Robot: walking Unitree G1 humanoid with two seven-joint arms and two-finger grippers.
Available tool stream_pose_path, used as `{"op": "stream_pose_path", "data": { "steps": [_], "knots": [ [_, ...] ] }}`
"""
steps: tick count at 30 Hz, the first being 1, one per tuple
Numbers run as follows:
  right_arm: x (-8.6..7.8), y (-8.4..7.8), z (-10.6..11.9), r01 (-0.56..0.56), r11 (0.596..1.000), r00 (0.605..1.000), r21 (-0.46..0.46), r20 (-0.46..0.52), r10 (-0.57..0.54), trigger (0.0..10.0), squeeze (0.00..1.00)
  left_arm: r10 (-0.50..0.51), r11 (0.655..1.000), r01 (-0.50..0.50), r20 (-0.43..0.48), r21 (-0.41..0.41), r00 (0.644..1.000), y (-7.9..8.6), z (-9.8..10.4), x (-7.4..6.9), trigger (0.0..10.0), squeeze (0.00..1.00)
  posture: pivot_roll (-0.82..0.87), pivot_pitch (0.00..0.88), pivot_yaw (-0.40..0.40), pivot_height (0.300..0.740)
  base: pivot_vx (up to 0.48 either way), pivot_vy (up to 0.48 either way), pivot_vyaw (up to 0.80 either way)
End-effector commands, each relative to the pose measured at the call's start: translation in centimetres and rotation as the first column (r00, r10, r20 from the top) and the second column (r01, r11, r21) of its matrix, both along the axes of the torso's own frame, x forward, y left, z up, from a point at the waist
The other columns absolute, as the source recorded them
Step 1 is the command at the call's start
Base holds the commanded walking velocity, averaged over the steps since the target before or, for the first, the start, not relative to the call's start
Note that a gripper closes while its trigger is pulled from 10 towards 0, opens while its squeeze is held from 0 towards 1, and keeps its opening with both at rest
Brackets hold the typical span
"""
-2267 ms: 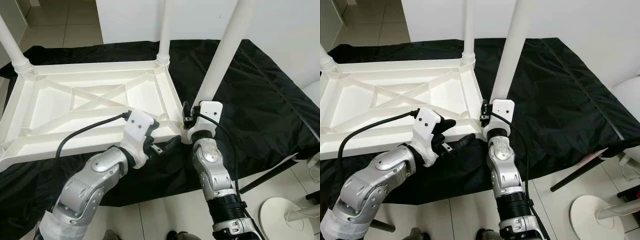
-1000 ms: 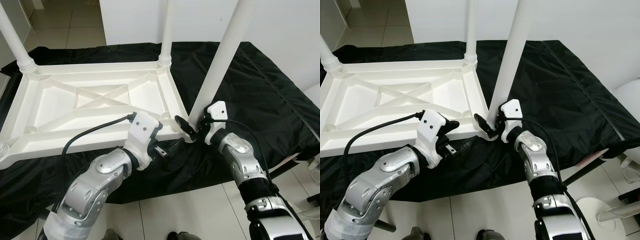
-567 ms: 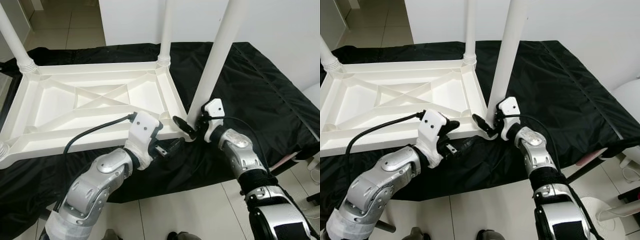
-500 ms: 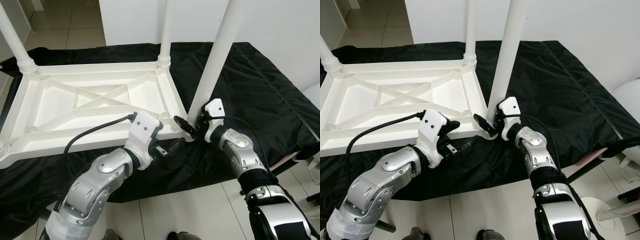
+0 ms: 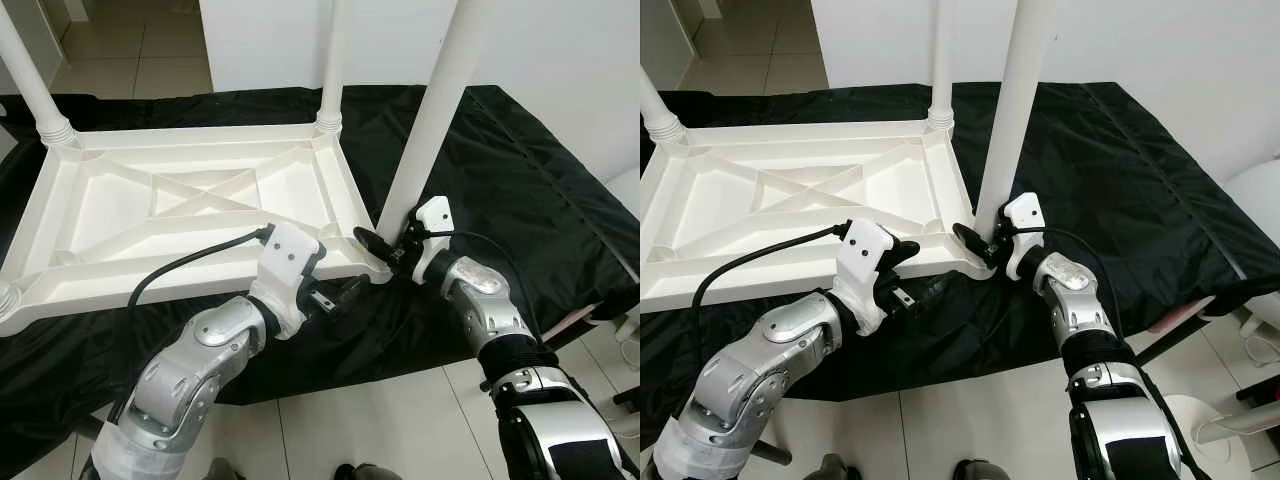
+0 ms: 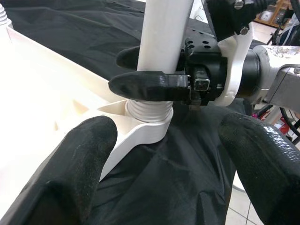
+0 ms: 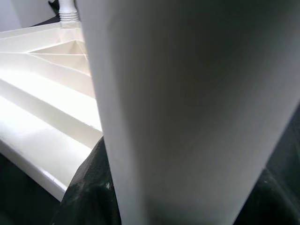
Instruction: Building children table
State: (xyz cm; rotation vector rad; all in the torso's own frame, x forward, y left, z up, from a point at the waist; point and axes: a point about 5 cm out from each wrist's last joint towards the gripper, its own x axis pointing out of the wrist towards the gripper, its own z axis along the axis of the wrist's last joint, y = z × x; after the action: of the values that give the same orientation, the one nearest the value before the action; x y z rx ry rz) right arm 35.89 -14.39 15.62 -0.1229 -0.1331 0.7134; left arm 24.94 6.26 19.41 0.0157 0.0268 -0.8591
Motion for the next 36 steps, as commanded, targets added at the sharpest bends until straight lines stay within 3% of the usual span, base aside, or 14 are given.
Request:
{"op": "stream_pose_path", "data": {
  "steps": [1,24,25,27,29,30,31,32,36],
  "knots": [
    [0.0,0.0,-1.4,0.079,0.997,0.995,-0.006,-0.065,-0.079,10.0,0.00,-0.001,1.000,0.001,0.003,-0.001,1.000,-0.1,0.1,-0.1,10.0,0.00,0.00,0.102,-0.039,0.740,0.000,0.000,0.00],
    [-0.1,1.4,-2.3,0.213,0.976,0.965,0.050,-0.166,-0.202,10.0,0.00,-0.003,1.000,0.003,-0.003,-0.005,1.000,-0.1,0.1,-0.2,10.0,0.00,0.00,0.115,-0.043,0.740,0.000,0.000,0.00],
    [-0.1,1.8,-2.2,0.310,0.948,0.939,0.077,-0.183,-0.292,10.0,0.00,0.000,1.000,0.000,-0.005,-0.006,1.000,-0.1,0.1,-0.3,10.0,0.00,0.00,0.118,-0.046,0.740,0.000,0.000,0.00],
    [-0.1,1.9,-2.2,0.347,0.933,0.925,0.090,-0.194,-0.326,10.0,0.00,0.001,1.000,-0.001,-0.005,-0.006,1.000,-0.1,0.0,-0.3,10.0,0.00,0.00,0.118,-0.048,0.740,0.000,0.000,0.00],
    [-0.3,2.1,-2.2,0.444,0.890,0.884,0.101,-0.213,-0.416,10.0,0.00,0.001,1.000,-0.001,-0.006,-0.008,1.000,-0.1,0.0,-0.3,10.0,0.00,0.00,0.118,-0.051,0.740,0.000,0.000,0.00],
    [-0.3,2.1,-2.2,0.444,0.890,0.884,0.101,-0.213,-0.416,10.0,0.00,0.001,1.000,-0.001,-0.006,-0.008,1.000,-0.1,0.0,-0.3,10.0,0.00,0.00,0.118,-0.051,0.740,0.000,0.000,0.00],
    [-0.6,2.4,-2.3,0.506,0.857,0.852,0.101,-0.213,-0.478,10.0,0.00,0.002,1.000,-0.002,-0.006,-0.009,1.000,-0.1,0.0,-0.3,10.0,0.00,0.00,0.116,-0.052,0.740,0.000,0.000,0.00],
    [-0.6,2.4,-2.3,0.506,0.857,0.852,0.101,-0.213,-0.478,10.0,0.00,0.002,1.000,-0.002,-0.006,-0.009,1.000,-0.1,0.0,-0.3,10.0,0.00,0.00,0.116,-0.052,0.740,0.000,0.000,0.00],
    [-1.7,3.7,-2.3,0.599,0.791,0.793,0.127,-0.230,-0.564,10.0,0.00,0.004,1.000,-0.004,-0.005,-0.013,1.000,-0.1,0.0,-0.3,10.0,0.00,0.00,0.114,-0.061,0.740,0.000,0.000,0.00]
  ]
}}
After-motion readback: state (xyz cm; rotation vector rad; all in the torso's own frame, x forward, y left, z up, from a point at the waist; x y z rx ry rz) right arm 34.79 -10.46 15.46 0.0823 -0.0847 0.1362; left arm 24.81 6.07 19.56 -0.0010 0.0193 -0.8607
